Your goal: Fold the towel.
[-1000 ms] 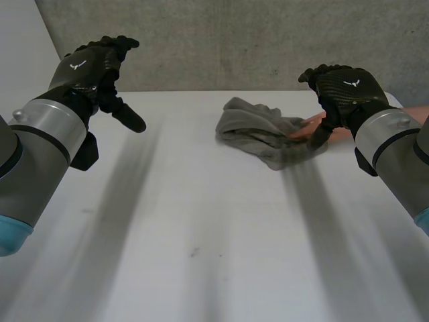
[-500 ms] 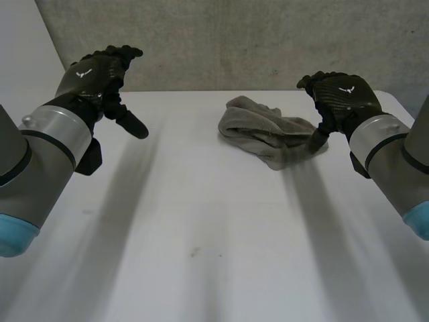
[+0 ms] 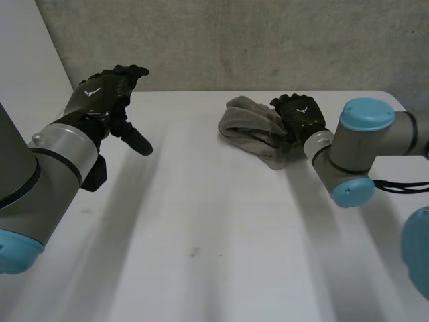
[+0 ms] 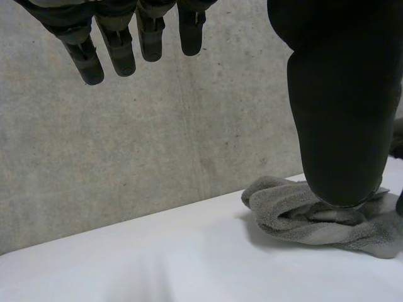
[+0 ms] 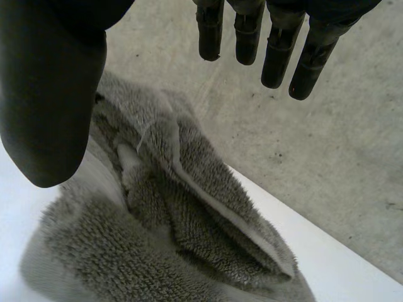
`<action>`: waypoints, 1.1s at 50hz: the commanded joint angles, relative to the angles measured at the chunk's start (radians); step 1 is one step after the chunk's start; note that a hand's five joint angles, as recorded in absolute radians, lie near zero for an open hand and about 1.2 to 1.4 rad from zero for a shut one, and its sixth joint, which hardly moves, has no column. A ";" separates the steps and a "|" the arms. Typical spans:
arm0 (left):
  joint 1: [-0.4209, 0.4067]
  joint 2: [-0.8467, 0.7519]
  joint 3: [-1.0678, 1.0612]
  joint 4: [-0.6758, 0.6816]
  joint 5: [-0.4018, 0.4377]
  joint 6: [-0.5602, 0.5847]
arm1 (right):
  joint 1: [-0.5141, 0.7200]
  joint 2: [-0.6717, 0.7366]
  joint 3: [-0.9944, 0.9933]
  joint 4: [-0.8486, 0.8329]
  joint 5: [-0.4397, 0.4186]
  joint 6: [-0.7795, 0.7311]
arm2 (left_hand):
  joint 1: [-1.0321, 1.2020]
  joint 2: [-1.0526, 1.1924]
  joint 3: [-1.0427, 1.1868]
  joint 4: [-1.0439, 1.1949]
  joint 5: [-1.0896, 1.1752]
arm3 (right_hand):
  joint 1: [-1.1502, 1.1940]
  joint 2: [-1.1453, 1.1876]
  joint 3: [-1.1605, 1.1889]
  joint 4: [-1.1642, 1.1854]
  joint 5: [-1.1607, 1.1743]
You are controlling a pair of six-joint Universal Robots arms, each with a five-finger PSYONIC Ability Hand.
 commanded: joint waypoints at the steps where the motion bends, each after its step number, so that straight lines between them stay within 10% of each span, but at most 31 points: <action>1: -0.001 -0.021 -0.008 0.045 -0.001 0.001 | -0.001 0.143 -0.165 0.004 0.004 0.004 | 0.020 0.018 0.008 0.008 -0.025 | -0.032 -0.076 -0.070 -0.084 -0.056; 14: -0.002 -0.056 -0.008 0.054 -0.002 0.001 | -0.003 0.274 -0.401 0.159 0.005 0.002 | 0.020 0.018 0.008 0.008 -0.025 | 0.010 -0.034 -0.028 -0.042 -0.014; 19: -0.002 -0.061 -0.008 0.056 -0.002 0.001 | -0.003 0.294 -0.461 0.249 0.004 0.008 | 0.020 0.018 0.008 0.008 -0.025 | 0.322 0.278 0.284 0.270 0.298; 23: -0.002 -0.061 -0.011 0.056 -0.002 0.001 | -0.001 0.285 -0.471 0.301 -0.001 0.030 | 0.020 0.018 0.008 0.008 -0.025 | 1.080 1.036 1.041 1.028 1.055; 27: -0.002 -0.056 -0.018 0.057 -0.002 0.001 | 0.002 0.251 -0.467 0.323 -0.003 0.068 | 0.020 0.018 0.008 0.008 -0.025 | 1.190 1.146 1.152 1.138 1.166; 43: -0.013 -0.015 -0.028 0.048 -0.005 0.001 | 0.034 -0.280 0.037 0.374 -0.230 0.122 | 0.020 0.018 0.008 0.008 -0.025 | 1.190 1.146 1.152 1.138 1.166; 55: -0.016 -0.022 -0.110 0.062 0.007 -0.001 | 0.114 -0.761 0.704 0.418 -0.285 -0.171 | 0.020 0.018 0.008 0.008 -0.025 | 1.190 1.146 1.152 1.138 1.166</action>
